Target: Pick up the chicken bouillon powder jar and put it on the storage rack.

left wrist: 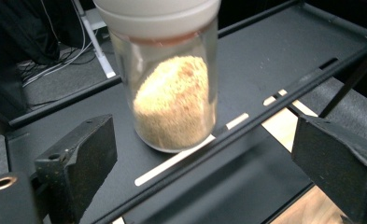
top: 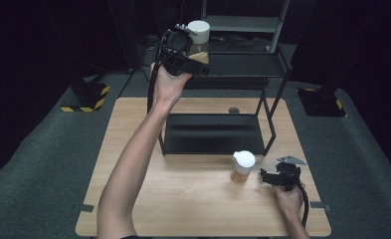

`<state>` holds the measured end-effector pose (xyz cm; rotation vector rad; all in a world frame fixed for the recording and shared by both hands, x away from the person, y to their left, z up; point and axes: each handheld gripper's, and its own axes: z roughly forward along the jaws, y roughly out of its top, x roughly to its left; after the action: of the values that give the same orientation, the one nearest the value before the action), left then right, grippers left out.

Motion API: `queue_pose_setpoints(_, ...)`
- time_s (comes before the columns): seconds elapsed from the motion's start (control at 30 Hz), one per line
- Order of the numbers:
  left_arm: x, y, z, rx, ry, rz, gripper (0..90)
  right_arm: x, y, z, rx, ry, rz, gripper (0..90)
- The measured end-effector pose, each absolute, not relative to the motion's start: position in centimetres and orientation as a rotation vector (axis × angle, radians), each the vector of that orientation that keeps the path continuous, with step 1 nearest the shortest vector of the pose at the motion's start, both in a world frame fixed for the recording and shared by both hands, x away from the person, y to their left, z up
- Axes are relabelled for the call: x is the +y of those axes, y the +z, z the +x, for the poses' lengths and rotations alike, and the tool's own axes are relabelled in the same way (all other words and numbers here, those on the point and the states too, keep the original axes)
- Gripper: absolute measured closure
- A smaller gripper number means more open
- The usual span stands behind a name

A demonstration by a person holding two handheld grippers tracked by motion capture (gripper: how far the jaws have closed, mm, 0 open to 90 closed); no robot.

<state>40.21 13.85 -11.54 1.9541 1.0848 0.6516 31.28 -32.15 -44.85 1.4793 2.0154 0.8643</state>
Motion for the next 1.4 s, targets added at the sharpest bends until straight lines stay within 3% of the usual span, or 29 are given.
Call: queue_pose_setpoints(1.4,15.3,-19.5,35.8,0.989,0.588,1.972,6.6,-32.1,-44.9,31.3,2.015,0.864,1.478,6.6)
